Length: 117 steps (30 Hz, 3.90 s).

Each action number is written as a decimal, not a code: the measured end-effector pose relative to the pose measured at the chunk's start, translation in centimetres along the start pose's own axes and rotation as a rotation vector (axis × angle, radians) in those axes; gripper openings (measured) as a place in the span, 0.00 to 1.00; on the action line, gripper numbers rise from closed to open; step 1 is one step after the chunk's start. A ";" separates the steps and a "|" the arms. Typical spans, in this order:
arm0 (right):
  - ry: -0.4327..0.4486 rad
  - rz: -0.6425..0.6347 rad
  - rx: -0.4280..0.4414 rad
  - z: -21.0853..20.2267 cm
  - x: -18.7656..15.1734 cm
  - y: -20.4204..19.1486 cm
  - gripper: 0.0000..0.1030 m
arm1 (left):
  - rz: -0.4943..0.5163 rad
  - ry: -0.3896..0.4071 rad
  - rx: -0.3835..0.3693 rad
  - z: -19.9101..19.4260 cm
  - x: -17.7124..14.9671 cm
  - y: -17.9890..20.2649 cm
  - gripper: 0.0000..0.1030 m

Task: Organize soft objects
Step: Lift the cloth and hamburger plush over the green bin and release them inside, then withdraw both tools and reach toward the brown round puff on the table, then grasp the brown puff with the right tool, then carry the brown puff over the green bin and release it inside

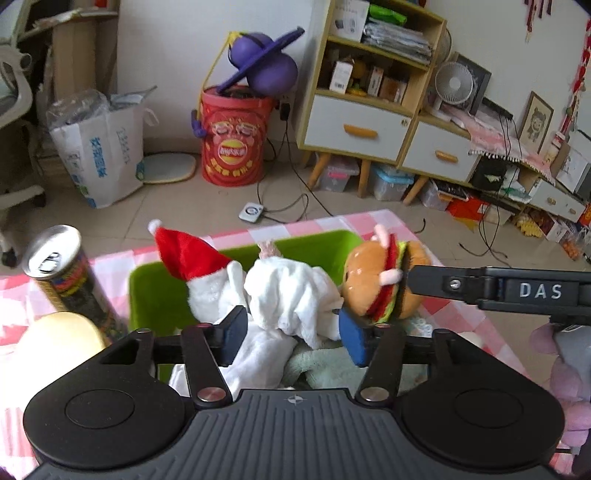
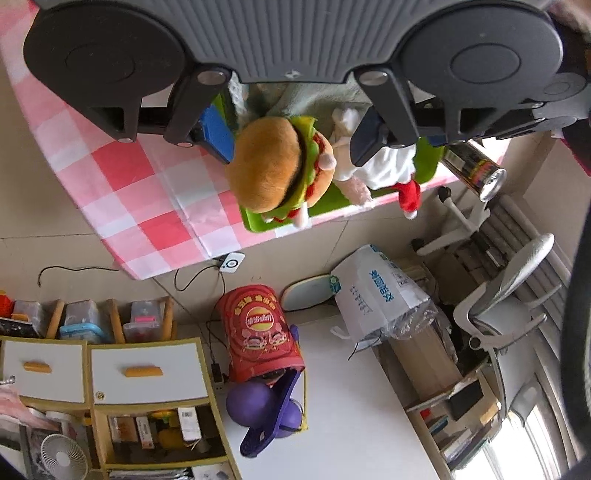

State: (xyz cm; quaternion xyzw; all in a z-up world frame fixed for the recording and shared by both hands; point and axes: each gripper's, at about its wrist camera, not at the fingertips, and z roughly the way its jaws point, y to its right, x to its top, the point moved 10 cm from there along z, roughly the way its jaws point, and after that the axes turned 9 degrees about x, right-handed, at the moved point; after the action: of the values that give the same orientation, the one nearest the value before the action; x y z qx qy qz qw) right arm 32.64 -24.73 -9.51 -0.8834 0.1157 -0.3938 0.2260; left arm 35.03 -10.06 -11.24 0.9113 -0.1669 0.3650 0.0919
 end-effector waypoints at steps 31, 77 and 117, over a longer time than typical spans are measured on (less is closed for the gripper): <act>0.076 0.084 -0.059 -13.6 -8.0 0.5 0.61 | -0.142 0.099 0.159 -12.9 -8.1 -5.8 0.95; -0.062 -0.226 -0.165 -4.8 -19.1 4.8 0.52 | -0.061 0.088 0.240 -1.2 -17.2 -8.6 0.77; 0.147 -0.362 0.145 -9.1 -13.0 -13.1 0.17 | -0.131 0.243 0.098 -9.1 -13.9 -7.9 0.41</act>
State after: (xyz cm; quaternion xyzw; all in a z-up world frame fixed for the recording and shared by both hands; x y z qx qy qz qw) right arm 17.56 -11.09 -6.12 -0.8402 -0.0572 -0.4987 0.2054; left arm 22.74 3.24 -14.77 0.8727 -0.0766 0.4737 0.0906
